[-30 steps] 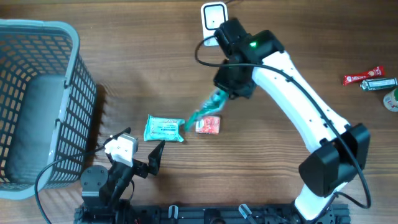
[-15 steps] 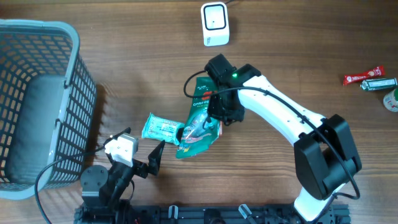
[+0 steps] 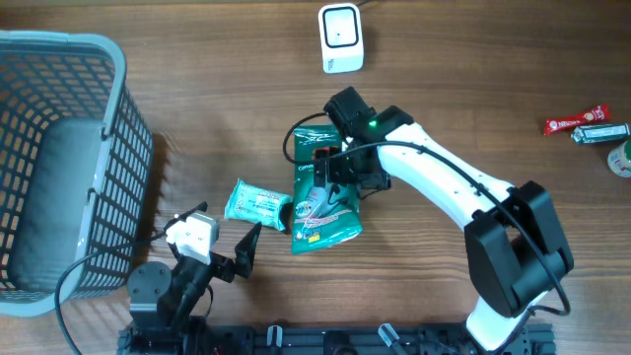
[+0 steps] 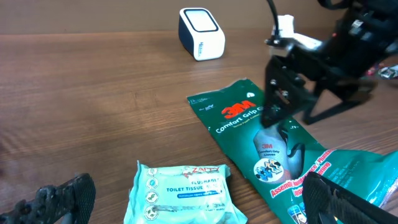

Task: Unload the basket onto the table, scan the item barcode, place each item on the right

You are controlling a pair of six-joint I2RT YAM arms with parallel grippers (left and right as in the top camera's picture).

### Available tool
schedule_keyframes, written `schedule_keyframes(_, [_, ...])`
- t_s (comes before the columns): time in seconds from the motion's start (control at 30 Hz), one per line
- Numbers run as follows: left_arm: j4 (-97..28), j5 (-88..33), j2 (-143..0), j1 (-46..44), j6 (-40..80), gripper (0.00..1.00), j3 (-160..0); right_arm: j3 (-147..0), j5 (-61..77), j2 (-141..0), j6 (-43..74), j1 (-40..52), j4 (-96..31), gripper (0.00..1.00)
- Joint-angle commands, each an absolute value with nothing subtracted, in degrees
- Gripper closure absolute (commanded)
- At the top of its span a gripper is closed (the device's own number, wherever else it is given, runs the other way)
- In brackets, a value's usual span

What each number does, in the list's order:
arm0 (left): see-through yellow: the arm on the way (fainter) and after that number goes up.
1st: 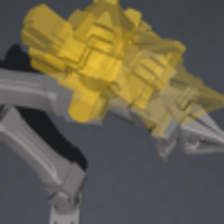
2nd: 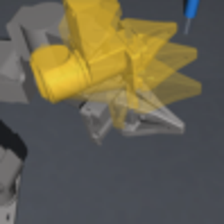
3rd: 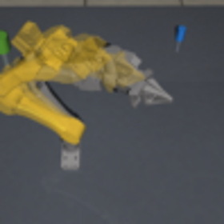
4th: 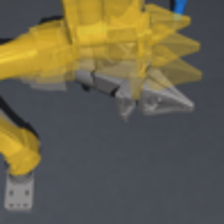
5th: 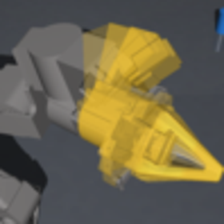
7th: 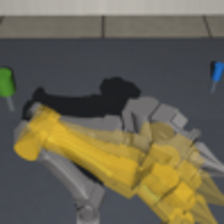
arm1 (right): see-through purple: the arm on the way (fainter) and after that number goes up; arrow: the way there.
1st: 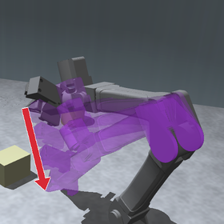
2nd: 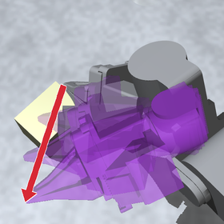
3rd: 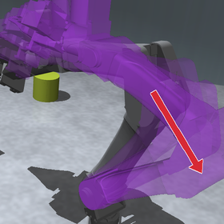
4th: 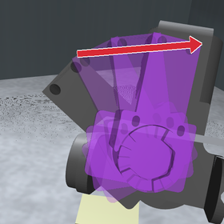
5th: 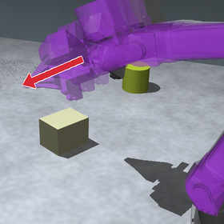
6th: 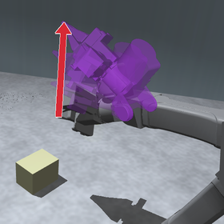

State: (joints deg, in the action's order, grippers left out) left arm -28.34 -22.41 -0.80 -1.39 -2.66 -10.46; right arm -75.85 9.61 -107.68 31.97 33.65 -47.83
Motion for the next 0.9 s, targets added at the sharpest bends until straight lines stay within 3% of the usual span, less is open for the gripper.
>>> schedule_keyframes(0.0, [-28.18,-23.11,-0.43,-1.21,-2.11,0.00,-10.07,-70.26,10.44,-107.81,28.01,33.12,-43.00,0.00])
schedule_keyframes(0.37, [-28.18,-23.11,-0.43,-1.21,-2.11,0.00,-10.07,-67.72,22.52,-112.53,20.21,28.97,-36.49,0.00])
schedule_keyframes(0.4, [-28.18,-23.11,-0.43,-1.21,-2.11,0.00,-10.07,-67.72,24.91,-113.69,18.70,28.95,-36.45,0.04])
schedule_keyframes(0.47, [-28.18,-23.11,-0.43,-1.21,-2.11,0.00,-10.07,-67.72,27.59,-115.15,17.87,28.95,-36.45,0.18])
schedule_keyframes(0.5, [-28.18,-23.11,-0.43,-1.21,-2.11,0.00,-10.07,-67.72,27.79,-115.85,17.87,28.95,-36.42,0.31])
schedule_keyframes(0.57, [-28.18,-23.11,-0.43,-1.21,-2.11,0.00,-10.07,-67.79,27.79,-115.83,17.91,28.80,-36.49,0.69])
schedule_keyframes(0.63, [-28.18,-23.11,-0.43,-1.21,-2.11,0.00,-10.07,-68.84,29.06,-115.61,18.04,28.16,-37.36,0.96])
schedule_keyframes(0.87, [-28.18,-23.11,-0.43,-1.21,-2.11,0.00,-10.07,-83.05,32.45,-112.53,27.55,21.67,-57.82,0.96])
